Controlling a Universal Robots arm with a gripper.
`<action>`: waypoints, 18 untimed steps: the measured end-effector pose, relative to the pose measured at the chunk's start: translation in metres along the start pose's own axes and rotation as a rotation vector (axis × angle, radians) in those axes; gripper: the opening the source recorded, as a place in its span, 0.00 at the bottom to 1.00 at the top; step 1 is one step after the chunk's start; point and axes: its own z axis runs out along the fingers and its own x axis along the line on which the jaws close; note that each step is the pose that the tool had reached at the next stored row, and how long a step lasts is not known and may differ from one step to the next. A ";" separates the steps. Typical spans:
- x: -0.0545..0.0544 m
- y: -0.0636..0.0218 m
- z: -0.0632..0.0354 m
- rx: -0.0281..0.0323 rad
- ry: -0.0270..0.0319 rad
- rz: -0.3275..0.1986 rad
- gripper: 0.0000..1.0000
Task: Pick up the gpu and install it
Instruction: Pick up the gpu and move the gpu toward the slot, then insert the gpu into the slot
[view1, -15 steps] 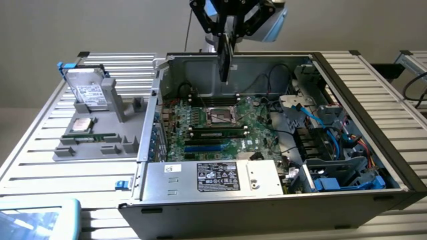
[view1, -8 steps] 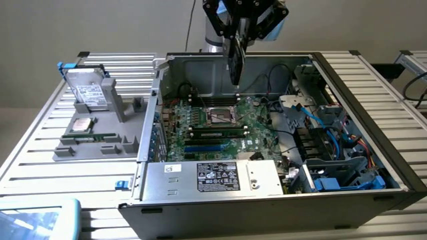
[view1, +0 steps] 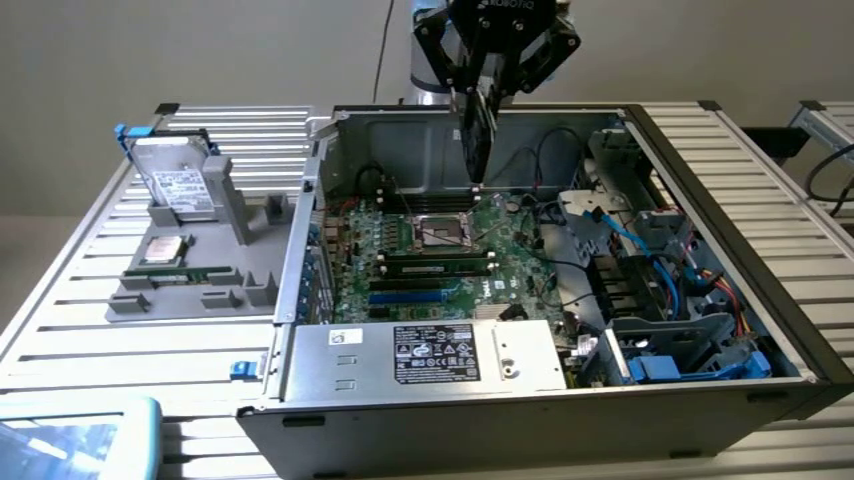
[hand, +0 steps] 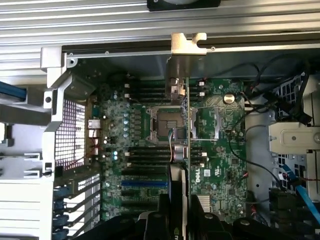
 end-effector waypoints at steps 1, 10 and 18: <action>-0.002 0.0000 0.0017 0.0002 0.0000 0.000 0.27; -0.016 0.0007 0.0093 0.0004 0.0000 -0.001 0.27; -0.016 0.0007 0.0100 -0.0028 0.0071 -0.105 0.27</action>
